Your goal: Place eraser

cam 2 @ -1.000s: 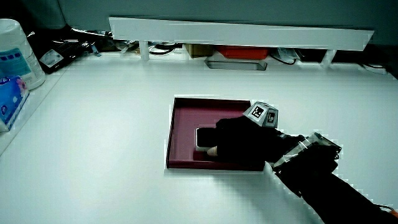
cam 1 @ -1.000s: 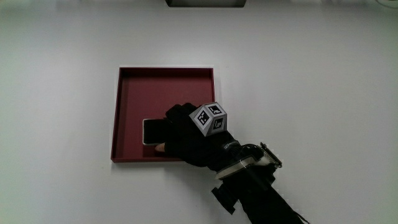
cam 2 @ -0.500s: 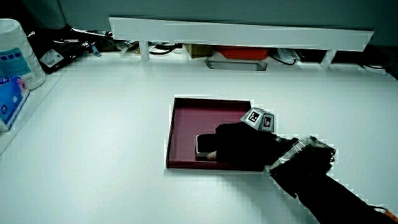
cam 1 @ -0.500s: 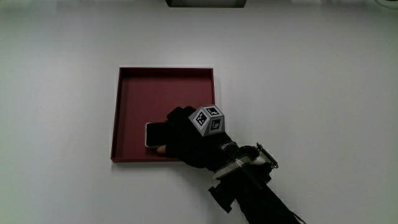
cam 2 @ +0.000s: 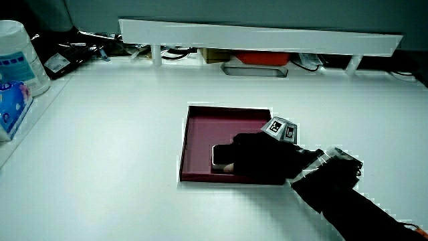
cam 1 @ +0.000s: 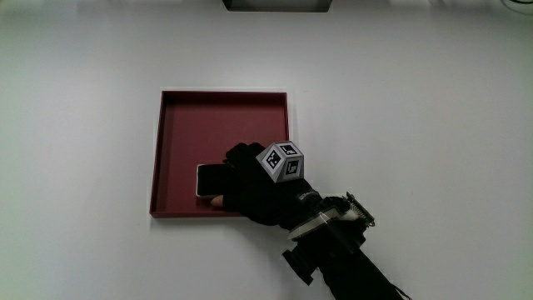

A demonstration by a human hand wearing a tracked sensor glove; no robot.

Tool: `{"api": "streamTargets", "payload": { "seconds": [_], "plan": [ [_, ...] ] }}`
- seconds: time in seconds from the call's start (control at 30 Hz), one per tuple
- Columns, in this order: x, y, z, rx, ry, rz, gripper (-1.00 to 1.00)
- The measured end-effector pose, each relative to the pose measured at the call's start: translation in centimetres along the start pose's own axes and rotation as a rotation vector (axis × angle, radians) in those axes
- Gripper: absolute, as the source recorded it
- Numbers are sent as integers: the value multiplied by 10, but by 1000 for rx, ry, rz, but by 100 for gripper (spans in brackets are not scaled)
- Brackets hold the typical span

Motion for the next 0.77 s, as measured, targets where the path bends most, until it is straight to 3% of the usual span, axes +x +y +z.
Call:
{"api": "streamTargets", "payload": {
  "seconds": [0.2, 0.23, 0.27, 0.3, 0.33, 0.4, 0.43, 0.47, 0.57, 0.6, 0.63, 0.7, 0.73, 0.77],
  "plan": [
    [-4, -16, 15, 6, 43, 74, -86],
    [1, -15, 12, -58, 134, 101, -89],
    [1, -18, 15, -55, 145, 119, -92],
    [-8, -30, 25, -19, 76, 125, -94],
    [-7, -33, 27, -58, 116, 135, -97],
    [-8, -45, 34, -79, 149, 128, -100],
    [-6, -50, 37, -65, 156, 175, -100],
    [-8, -57, 42, -77, 144, 155, -100],
    [-4, -76, 52, -88, 208, 157, -100],
    [-5, -84, 57, -96, 182, 124, -100],
    [1, -87, 58, -69, 224, 212, -100],
    [1, -102, 66, -83, 211, 131, -100],
    [3, -107, 70, -79, 207, 132, -100],
    [3, -115, 73, -76, 284, 135, -100]
  ]
}}
